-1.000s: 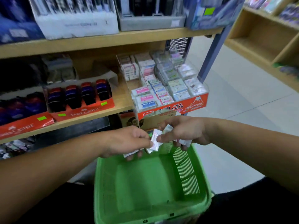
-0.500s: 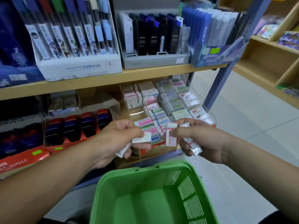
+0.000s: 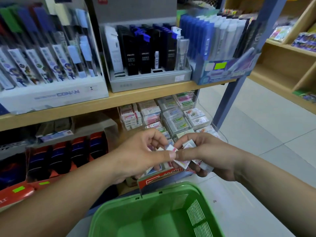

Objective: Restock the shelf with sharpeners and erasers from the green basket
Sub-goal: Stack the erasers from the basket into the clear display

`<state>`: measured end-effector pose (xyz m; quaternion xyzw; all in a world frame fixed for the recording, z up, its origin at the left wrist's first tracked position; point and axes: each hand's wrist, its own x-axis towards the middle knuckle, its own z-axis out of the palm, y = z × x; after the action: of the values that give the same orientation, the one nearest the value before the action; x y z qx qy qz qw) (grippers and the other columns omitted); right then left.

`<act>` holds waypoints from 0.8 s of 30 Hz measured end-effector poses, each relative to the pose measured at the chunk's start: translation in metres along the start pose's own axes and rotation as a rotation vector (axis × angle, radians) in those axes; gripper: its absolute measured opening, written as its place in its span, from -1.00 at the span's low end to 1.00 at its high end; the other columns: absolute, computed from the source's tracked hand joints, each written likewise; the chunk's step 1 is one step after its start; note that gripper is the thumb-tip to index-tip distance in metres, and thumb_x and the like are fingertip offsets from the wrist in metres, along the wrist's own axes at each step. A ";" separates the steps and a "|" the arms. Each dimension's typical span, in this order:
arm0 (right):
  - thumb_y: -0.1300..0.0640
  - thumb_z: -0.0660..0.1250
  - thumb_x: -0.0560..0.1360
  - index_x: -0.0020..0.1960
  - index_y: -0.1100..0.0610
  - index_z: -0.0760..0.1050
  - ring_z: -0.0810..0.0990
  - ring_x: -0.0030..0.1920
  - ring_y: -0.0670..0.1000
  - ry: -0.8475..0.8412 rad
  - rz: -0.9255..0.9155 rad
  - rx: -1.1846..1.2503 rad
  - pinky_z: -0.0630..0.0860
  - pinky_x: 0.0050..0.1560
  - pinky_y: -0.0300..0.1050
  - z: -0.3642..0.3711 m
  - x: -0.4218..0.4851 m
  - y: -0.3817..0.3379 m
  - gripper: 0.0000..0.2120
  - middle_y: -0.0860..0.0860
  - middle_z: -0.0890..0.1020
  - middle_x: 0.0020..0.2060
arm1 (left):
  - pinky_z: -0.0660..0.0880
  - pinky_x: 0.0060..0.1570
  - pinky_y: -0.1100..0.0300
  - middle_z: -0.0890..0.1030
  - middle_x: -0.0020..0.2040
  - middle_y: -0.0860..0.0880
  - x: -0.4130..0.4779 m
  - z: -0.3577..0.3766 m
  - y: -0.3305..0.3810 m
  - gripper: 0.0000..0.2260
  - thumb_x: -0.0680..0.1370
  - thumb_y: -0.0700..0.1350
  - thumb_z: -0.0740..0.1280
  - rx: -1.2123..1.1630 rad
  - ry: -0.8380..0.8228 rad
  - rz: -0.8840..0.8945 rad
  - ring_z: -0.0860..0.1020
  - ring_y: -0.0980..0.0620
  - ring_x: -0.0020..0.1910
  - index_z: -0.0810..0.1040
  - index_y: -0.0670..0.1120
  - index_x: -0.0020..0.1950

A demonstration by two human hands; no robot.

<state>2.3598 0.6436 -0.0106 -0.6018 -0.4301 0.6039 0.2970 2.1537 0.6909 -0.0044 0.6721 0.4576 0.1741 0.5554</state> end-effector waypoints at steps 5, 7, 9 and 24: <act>0.20 0.57 0.47 0.10 0.21 0.63 0.44 -0.46 0.01 -0.010 -0.006 0.044 0.24 -0.43 -0.19 -0.003 0.007 -0.003 -0.75 0.09 0.63 -0.32 | 0.59 -0.41 0.25 0.70 -0.17 -0.01 0.007 -0.013 0.006 -0.85 0.50 -0.17 0.55 0.067 -0.046 0.045 0.67 0.02 -0.29 0.65 -0.12 0.02; 0.18 0.57 0.48 0.14 0.24 0.61 0.53 -0.35 0.10 0.068 -0.021 0.152 0.30 -0.40 -0.17 -0.004 0.011 -0.004 -0.71 0.16 0.71 -0.26 | 0.62 -0.34 0.21 0.72 -0.16 -0.08 0.020 -0.022 0.004 -0.85 0.48 -0.23 0.56 0.038 0.098 0.023 0.68 -0.02 -0.30 0.64 -0.16 -0.03; 0.18 0.57 0.47 0.19 0.28 0.59 0.55 -0.28 0.17 0.157 -0.028 0.250 0.31 -0.38 -0.15 -0.006 0.014 -0.005 -0.64 0.29 0.73 -0.08 | 0.54 -0.44 0.25 0.71 -0.15 -0.09 0.038 -0.032 -0.001 -0.85 0.47 -0.25 0.57 0.072 0.299 0.005 0.66 0.03 -0.37 0.62 -0.15 -0.07; 0.17 0.50 0.52 0.07 0.19 0.58 0.46 -0.42 0.00 0.086 -0.020 0.441 0.27 -0.44 -0.20 -0.008 0.023 -0.003 -0.82 0.15 0.62 -0.17 | 0.47 0.06 0.21 0.62 0.12 0.14 0.093 -0.031 -0.015 -0.97 0.58 -0.01 0.45 0.604 0.260 0.062 0.57 0.06 0.16 0.69 0.11 0.01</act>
<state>2.3645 0.6666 -0.0181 -0.5432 -0.2806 0.6539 0.4456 2.1725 0.7837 -0.0332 0.7923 0.5349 0.1317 0.2624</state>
